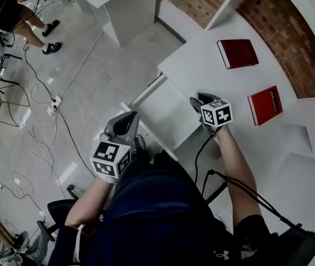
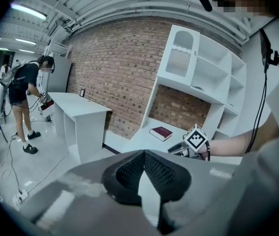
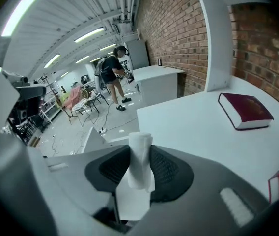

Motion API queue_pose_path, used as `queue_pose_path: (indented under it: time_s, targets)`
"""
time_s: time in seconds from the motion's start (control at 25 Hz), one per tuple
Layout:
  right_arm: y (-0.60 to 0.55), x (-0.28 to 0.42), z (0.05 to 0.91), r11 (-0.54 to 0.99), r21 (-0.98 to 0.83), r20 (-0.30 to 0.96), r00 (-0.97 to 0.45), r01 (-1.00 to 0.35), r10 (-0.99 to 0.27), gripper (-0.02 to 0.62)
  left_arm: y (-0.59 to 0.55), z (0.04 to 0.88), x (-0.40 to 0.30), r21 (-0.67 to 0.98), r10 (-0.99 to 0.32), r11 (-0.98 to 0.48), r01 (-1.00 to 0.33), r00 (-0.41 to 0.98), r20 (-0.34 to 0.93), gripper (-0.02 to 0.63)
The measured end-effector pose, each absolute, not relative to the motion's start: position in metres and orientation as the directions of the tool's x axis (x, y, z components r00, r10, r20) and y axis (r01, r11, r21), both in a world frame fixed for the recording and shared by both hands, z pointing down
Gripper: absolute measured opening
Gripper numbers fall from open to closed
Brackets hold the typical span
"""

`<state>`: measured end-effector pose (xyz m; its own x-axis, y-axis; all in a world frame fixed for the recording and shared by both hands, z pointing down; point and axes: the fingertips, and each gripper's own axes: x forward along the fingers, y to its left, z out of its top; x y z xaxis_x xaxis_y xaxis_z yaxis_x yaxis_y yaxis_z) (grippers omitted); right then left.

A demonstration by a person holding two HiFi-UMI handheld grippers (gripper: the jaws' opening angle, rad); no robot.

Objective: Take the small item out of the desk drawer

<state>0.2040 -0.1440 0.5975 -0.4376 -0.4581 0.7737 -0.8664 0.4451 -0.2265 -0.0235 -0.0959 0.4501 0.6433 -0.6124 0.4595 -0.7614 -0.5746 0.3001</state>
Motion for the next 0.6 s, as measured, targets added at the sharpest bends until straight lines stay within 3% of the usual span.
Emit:
queue_pose_path:
  time_s: [0.6]
  targets:
    - [-0.198, 0.256, 0.637, 0.382, -0.122, 0.887, -0.273, -0.916, -0.372, 0.133, -0.082, 0.467, -0.080, 0.308, -0.669, -0.444, -0.841, 0.540, 0.510, 0.003]
